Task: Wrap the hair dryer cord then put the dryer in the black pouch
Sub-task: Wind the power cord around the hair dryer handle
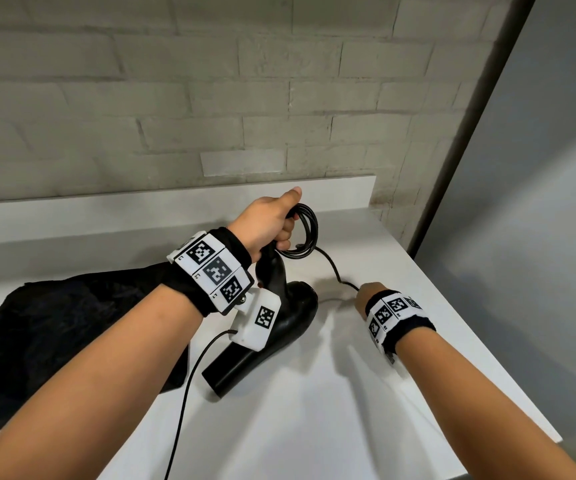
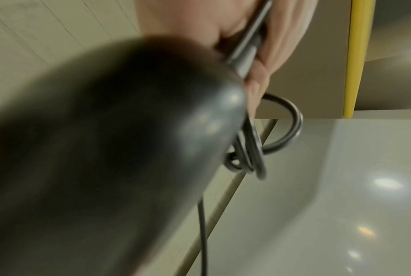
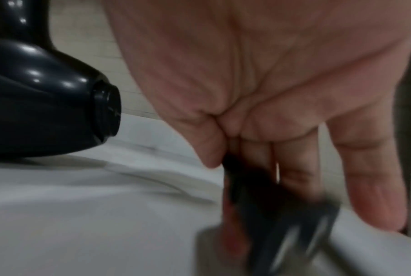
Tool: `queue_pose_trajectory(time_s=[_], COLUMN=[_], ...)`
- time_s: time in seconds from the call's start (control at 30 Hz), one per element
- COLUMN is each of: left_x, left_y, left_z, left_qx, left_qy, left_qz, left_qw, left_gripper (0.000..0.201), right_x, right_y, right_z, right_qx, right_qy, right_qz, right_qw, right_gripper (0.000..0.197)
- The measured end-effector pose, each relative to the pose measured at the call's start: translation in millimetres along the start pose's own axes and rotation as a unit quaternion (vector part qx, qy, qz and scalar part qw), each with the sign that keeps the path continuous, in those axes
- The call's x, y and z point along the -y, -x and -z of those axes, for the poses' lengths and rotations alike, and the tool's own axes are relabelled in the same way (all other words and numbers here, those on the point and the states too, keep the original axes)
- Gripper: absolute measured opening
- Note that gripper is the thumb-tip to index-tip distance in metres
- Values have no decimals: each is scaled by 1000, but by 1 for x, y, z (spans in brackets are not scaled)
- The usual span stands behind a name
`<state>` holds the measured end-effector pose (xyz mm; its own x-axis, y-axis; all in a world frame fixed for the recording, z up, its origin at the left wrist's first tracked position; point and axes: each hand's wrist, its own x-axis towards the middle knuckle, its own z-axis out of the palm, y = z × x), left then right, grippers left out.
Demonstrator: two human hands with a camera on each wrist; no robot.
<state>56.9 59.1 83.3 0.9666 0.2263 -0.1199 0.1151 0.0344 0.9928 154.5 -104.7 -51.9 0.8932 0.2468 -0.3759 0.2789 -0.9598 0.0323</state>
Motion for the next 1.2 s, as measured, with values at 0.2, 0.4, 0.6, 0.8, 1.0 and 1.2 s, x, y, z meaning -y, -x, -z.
queue_pose_trajectory(time_s=[0.2,0.4,0.6,0.8,1.0,1.2], left_x=[0,0,0,-2,-1,-1], left_y=[-1,-3,2,3,4,4], left_z=[0,6,-1,-5,-4,-6], left_qx=[-6,-42,36,65,73,120], left_qy=[5,35,-4,-29,-30,-75], left_qz=[-3,5,6,17,6,18], left_qw=[1000,998,999,997,997,990], left_gripper=[43,46,31,33,30,21], right_x=[34,57,51,41,33,34], right_y=[33,50,29,17,14,37], right_z=[38,55,53,70,110,139], right_qx=[-107,-112,-175,-199,-291,-387], right_qy=[-369,-501,-470,-461,-463,-461], right_qz=[265,359,240,165,136,169], right_qw=[885,779,831,849,826,781], right_gripper=[34,25,46,35,25,22])
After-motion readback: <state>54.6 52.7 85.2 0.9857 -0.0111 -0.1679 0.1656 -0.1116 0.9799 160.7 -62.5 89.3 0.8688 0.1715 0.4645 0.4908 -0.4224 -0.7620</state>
